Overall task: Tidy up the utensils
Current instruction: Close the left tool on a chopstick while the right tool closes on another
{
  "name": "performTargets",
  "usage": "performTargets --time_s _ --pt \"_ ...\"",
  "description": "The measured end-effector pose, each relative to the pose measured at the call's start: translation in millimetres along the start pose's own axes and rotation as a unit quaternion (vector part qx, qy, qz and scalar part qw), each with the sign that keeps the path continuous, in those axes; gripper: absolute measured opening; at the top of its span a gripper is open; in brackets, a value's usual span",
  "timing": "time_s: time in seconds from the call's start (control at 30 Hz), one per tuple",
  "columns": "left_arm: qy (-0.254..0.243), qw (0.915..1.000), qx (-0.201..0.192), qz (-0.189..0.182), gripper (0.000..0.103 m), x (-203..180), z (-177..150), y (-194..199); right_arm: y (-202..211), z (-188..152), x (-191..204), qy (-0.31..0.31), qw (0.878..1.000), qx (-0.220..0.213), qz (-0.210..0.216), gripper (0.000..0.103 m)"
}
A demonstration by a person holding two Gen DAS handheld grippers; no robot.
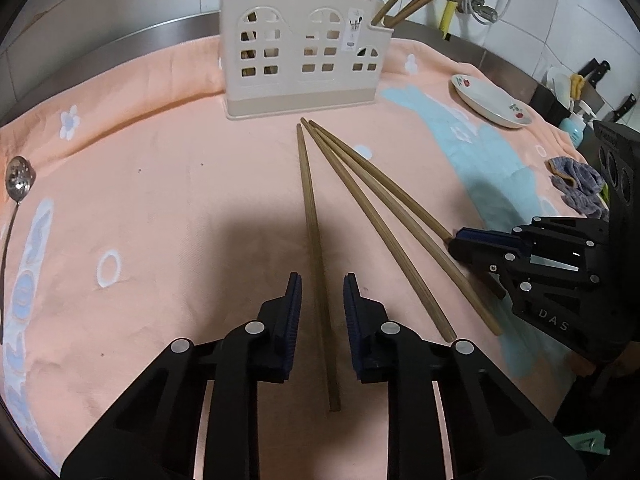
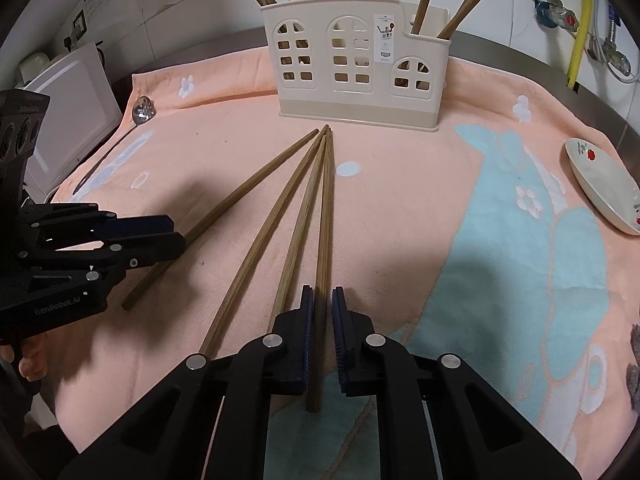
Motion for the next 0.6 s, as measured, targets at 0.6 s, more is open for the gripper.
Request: performTargets --time_s 0.6 --pt "0.001 0.9999 0.012 0.007 0.017 -0.8 -4.9 -10.9 -1.4 -0.8 0.4 0.007 1.000 -0.003 -0.010 0.009"
Point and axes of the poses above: each gripper's, at about its wrist camera, not at the fingertips, and y roughly against the way its jaws point, x to its left, z to its top, the point moved 8 cm from there along -y, roughly the way its jaws point, and after that the axes turned 5 degrees about -y, right-handed, at the moved point
